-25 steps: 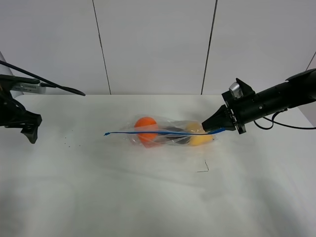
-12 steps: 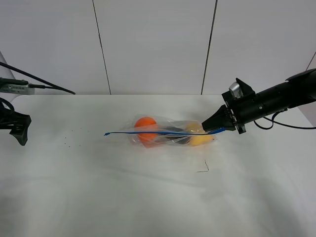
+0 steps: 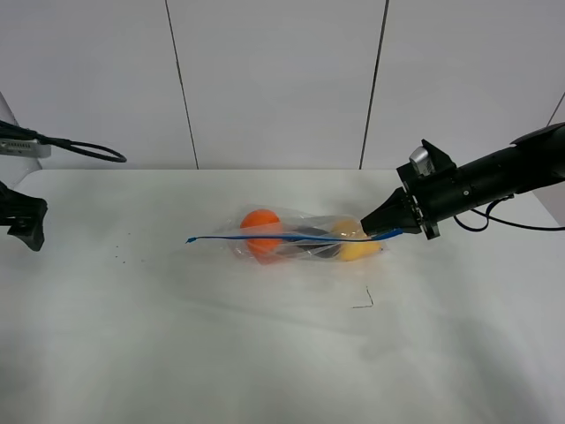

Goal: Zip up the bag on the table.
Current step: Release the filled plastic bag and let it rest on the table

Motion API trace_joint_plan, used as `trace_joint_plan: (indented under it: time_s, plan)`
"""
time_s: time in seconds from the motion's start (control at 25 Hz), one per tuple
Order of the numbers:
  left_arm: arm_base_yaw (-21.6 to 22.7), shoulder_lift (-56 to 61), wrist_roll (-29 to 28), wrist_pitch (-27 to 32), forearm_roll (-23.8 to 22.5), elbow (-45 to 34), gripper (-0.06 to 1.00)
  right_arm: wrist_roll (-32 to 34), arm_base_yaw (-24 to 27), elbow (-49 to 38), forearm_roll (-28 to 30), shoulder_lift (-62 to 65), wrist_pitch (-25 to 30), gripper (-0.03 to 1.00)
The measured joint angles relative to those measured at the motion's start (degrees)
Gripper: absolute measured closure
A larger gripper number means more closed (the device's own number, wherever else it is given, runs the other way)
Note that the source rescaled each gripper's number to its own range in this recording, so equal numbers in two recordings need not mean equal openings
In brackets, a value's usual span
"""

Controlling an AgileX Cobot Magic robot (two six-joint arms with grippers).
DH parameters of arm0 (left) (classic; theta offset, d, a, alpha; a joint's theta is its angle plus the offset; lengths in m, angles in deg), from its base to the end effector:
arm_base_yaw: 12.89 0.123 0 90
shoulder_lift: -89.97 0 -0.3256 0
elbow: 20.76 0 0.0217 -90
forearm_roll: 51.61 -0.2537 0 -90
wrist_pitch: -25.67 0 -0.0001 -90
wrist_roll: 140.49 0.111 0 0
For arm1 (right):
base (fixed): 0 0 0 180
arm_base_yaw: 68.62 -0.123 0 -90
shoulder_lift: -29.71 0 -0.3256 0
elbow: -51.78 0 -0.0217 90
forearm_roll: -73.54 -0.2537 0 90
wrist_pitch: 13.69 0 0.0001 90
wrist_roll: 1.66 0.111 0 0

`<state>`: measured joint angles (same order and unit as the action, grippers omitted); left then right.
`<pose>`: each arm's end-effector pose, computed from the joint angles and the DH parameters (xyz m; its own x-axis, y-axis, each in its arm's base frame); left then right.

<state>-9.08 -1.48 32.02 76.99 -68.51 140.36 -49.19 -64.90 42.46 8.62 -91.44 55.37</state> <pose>0.2875 0.0444 0.2788 -0.9465 -0.0075 -0.3226 -0.0869 0.9687 0.2325 0.3824 0.0693 0.1944 -0.9838 -0.0303 -0.1768 -0.1652 0.5368 0.8274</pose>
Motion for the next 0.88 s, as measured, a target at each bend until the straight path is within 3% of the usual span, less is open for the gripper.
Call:
trace_joint_plan:
  time_s: [0.28, 0.56, 0.88]
  plan:
    - [0.00, 14.13, 0.04, -3.39, 0.15, -9.44, -0.06, -0.21, 0.00, 0.00, 0.00, 0.00, 0.00, 0.97]
    - [0.00, 32.08, 0.06, -4.00, 5.36, -15.31, -0.06, -0.86, 0.00, 0.00, -0.30, 0.00, 0.00, 0.97]
    - [0.00, 53.25, 2.18, -3.63, 5.83, -22.35, -0.06, -1.09, 0.00, 0.00, -0.78, 0.00, -0.01, 0.97]
